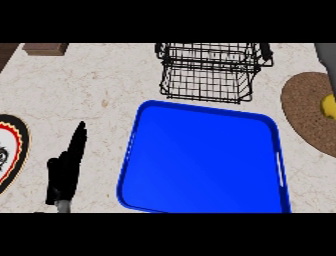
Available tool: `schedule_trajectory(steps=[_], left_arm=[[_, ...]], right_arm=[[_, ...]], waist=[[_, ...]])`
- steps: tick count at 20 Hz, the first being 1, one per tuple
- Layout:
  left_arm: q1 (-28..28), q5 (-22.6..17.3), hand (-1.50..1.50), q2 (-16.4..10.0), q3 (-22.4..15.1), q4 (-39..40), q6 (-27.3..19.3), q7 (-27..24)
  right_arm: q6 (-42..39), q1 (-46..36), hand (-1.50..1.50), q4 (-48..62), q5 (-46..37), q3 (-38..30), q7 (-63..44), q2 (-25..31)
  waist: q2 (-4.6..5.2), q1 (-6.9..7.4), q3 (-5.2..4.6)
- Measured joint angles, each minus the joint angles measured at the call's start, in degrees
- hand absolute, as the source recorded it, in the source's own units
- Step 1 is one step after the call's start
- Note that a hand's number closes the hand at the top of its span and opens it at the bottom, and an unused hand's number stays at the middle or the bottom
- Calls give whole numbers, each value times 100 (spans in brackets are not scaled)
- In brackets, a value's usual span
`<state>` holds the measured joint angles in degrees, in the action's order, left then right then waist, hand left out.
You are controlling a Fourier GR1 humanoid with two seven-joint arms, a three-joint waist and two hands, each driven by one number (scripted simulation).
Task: Pick the can from the tray and place it in the tiered basket
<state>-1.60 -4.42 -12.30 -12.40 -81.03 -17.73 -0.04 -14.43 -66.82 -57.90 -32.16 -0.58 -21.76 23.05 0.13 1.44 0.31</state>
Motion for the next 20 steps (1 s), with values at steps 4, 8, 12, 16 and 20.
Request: schedule_trajectory(steps=[4, 8, 12, 16, 20], left_arm=[[-44, 72, 0, 61, 5, -1, -21, -116], [-2, 166, 0, 108, -30, -53, -60, 45], [-56, 157, 0, 104, 8, -73, -7, -40], [-71, 171, 0, 108, 21, -64, 33, -72], [-76, 170, 0, 106, 42, -110, 64, -40]], right_arm=[[468, -23, 150, 571, -317, 110, 191, -274], [848, -149, 150, 1227, -469, 67, 379, -518], [1052, -174, -150, 1732, -127, -354, 534, -751], [1165, -226, -150, 2084, 338, -826, 651, -989], [1323, -330, -150, 2352, 810, -1346, 1006, -1031]], waist=[[2, 2, 0], [11, 18, -1], [19, 35, 0], [25, 37, 2], [35, 54, 1]])
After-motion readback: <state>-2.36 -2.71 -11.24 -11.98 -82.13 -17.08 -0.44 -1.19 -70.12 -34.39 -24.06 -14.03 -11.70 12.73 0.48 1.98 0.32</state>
